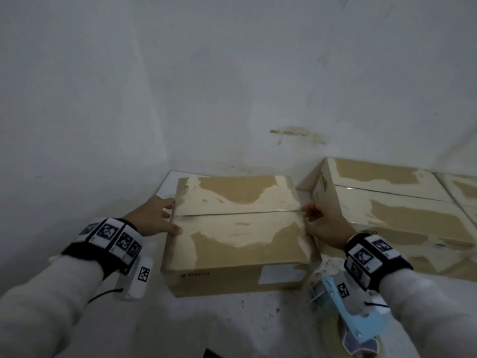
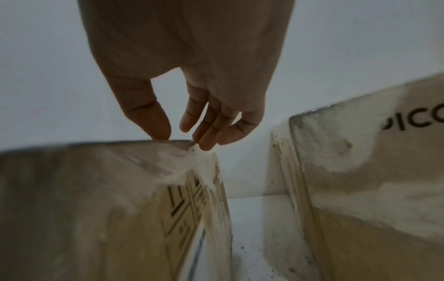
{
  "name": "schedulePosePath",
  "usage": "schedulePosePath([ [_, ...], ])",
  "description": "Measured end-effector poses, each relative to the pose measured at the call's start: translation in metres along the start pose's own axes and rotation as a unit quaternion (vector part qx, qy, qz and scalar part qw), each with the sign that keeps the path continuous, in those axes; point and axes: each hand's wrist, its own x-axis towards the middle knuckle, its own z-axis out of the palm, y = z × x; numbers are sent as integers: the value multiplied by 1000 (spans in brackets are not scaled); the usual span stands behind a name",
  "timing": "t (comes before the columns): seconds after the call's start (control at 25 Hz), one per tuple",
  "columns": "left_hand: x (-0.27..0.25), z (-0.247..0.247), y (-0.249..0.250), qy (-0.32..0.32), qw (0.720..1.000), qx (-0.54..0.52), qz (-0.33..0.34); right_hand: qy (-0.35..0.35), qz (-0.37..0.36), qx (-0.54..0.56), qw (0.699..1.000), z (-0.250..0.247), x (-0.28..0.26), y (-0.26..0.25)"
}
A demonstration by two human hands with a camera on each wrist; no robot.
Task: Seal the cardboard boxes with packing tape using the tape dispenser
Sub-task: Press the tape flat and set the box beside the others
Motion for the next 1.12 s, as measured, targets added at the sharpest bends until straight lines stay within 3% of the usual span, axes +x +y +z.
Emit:
schedulePosePath([
  [0.12, 9, -1, 0, -15, 999, -37, 22, -2, 13, -6, 1000, -1, 18, -4],
  [0.32, 35, -8, -2, 14, 998, 63, 11, -8, 17, -21, 1000, -2, 52, -9],
  [0.56, 69, -12, 5, 89, 995, 53, 13, -3, 41, -36, 999, -1, 93, -12],
  [0.76, 89, -21, 7, 52, 995, 82, -32, -3, 42, -16, 999, -1, 115, -13],
  [1.12, 108, -27, 9, 31, 994, -28, -97, -40, 91, 3, 995, 2, 139, -15],
])
